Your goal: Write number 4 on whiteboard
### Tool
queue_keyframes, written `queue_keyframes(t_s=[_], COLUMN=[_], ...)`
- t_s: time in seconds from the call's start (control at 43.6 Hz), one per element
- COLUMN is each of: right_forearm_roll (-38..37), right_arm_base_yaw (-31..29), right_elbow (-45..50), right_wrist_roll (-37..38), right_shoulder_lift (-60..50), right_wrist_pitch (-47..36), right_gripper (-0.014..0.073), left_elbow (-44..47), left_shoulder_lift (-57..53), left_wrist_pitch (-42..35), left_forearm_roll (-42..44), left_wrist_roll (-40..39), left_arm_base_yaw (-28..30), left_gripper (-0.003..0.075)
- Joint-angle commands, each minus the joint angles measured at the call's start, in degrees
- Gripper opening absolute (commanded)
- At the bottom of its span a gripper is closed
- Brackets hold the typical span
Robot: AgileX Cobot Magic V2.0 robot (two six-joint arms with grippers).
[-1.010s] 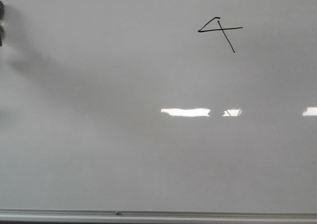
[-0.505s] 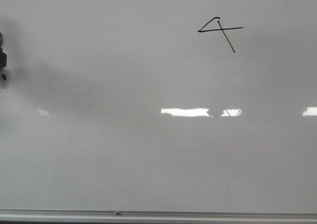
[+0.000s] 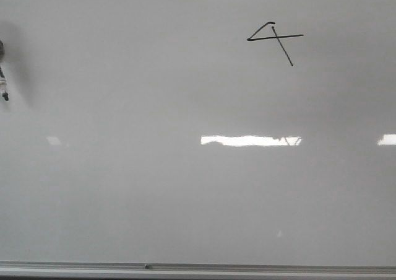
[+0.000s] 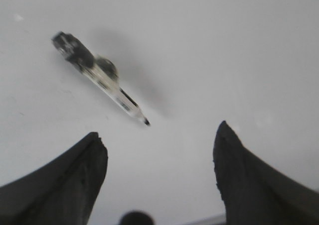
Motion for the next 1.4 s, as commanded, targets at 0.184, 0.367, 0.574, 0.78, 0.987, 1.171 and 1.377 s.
queue_keyframes(t_s=[0.184, 0.367, 0.574, 0.78, 0.987, 1.171, 1.377], right_forearm_roll=[-1.19, -1.19, -1.23, -1.23, -0.96, -0.96, -0.96], right_arm_base_yaw=[-0.27, -0.27, -0.27, -0.27, -0.27, -0.27, -0.27], right_elbow=[-1.44, 1.87, 3.74, 4.23, 4.23, 4.23, 4.23], right_wrist_roll=[0.77, 0.77, 0.74, 0.74, 0.80, 0.80, 0.80], right_shoulder_lift=[-6.43, -12.04, -15.31, -15.31, -15.31, -15.31, -15.31], right_wrist_pitch=[-3.82, -6.03, -6.44, -6.48, -6.76, -6.70, -6.70], right_gripper=[0.0557, 0.0557, 0.0314, -0.0080, -0.0071, -0.0071, -0.0071], left_elbow=[-3.31, -3.31, -3.31, -3.31, -3.31, -3.31, -3.31], left_shoulder_lift=[-9.73, -11.69, -11.69, -11.69, -11.69, -11.69, -11.69], left_wrist_pitch=[11.05, 10.29, 8.02, 6.06, 5.93, 5.93, 5.93], left_forearm_roll=[-11.23, -11.23, -12.14, -12.13, -12.13, -12.13, -12.13], left_wrist_roll=[8.13, 8.02, 7.57, 7.57, 7.57, 7.57, 7.57], left_arm_base_yaw=[-16.49, -22.20, -22.66, -22.66, -22.66, -22.66, -22.66], left_gripper=[0.0440, 0.0396, 0.0263, -0.0018, -0.0020, -0.0020, -0.0020])
